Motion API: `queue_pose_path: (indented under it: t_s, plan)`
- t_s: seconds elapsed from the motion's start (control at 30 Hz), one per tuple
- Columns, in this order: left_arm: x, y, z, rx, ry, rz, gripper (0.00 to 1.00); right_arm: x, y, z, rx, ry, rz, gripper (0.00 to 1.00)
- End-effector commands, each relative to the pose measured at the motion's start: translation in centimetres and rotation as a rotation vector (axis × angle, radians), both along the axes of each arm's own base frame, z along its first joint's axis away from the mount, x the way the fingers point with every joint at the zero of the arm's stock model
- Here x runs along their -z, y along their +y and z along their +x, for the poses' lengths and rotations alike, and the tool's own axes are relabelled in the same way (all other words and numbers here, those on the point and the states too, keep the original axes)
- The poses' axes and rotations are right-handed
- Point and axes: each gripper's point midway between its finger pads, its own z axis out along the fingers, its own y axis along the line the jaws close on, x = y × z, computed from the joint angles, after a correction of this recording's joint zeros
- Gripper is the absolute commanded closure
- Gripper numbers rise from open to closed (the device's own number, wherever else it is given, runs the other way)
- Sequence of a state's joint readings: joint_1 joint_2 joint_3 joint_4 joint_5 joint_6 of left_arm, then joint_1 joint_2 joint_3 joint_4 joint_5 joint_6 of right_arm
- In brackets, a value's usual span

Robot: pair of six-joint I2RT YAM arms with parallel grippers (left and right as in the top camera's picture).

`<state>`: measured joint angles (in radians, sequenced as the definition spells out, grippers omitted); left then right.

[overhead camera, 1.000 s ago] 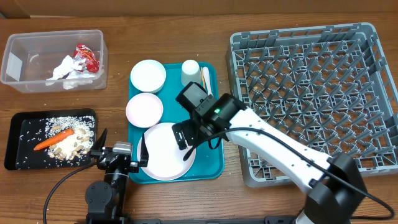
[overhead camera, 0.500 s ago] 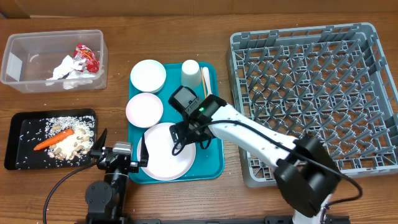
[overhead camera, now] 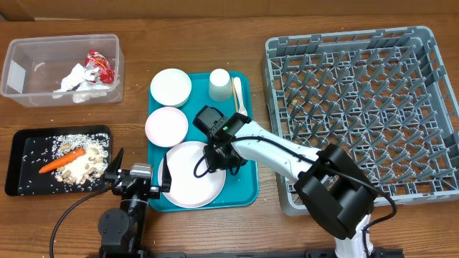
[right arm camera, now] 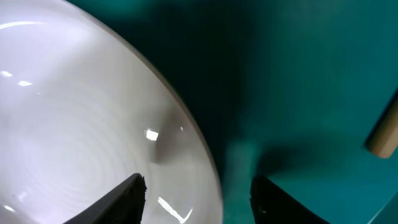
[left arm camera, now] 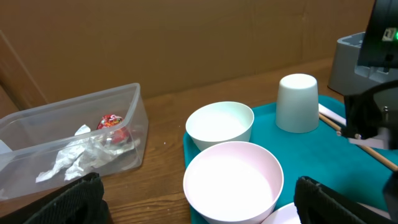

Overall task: Sort waste into correct bins and load items into the dishwasher rack
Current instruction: 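Grasp the white plate rim with the right gripper and lift it, then carry the plate right and stand it upright in the dish rack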

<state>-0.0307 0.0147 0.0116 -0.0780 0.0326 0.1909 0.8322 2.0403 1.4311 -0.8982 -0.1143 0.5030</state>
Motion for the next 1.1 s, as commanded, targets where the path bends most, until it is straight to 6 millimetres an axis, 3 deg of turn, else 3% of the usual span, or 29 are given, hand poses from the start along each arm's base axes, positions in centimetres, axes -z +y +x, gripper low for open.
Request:
queue_pose_path:
  t_s: [0.0,0.13,0.3,0.5,0.67,0.77,0.87,1.07]
  plan:
    - [0.0,0.3,0.0,-0.013,-0.006,0.0,0.0,1.1,-0.6,-0.5,0.023,0.015,-0.035,0.5]
    - [0.0,0.3,0.0,-0.013,-0.006,0.0,0.0,1.1,-0.6,-0.5,0.023,0.015,-0.036,0.64]
    - [0.0,0.3,0.0,-0.013,-0.006,0.0,0.0,0.7,-1.0,-0.5,0.038,0.03,-0.05,0.96]
    - [0.0,0.3,0.0,-0.013,-0.006,0.0,0.0,-1.4,-1.8,-0.3,0.053,0.058,-0.082,0.96]
    - [0.0,0.3,0.0,-0.013,-0.006,0.0,0.0,-6.1,-3.1,0.8,0.08,0.058,-0.084,0.96]
    - [0.0,0.3,0.0,-0.013,-0.006,0.0,0.0,-12.5,-7.1,2.4,0.146,-0.039,-0.142,0.96]
    - [0.0,0.3,0.0,-0.013,-0.006,0.0,0.0,-16.0,-10.3,3.3,0.196,-0.111,-0.191,0.96]
    - [0.0,0.3,0.0,-0.013,-0.006,0.0,0.0,-23.7,-20.6,6.3,0.427,-0.32,-0.307,0.96]
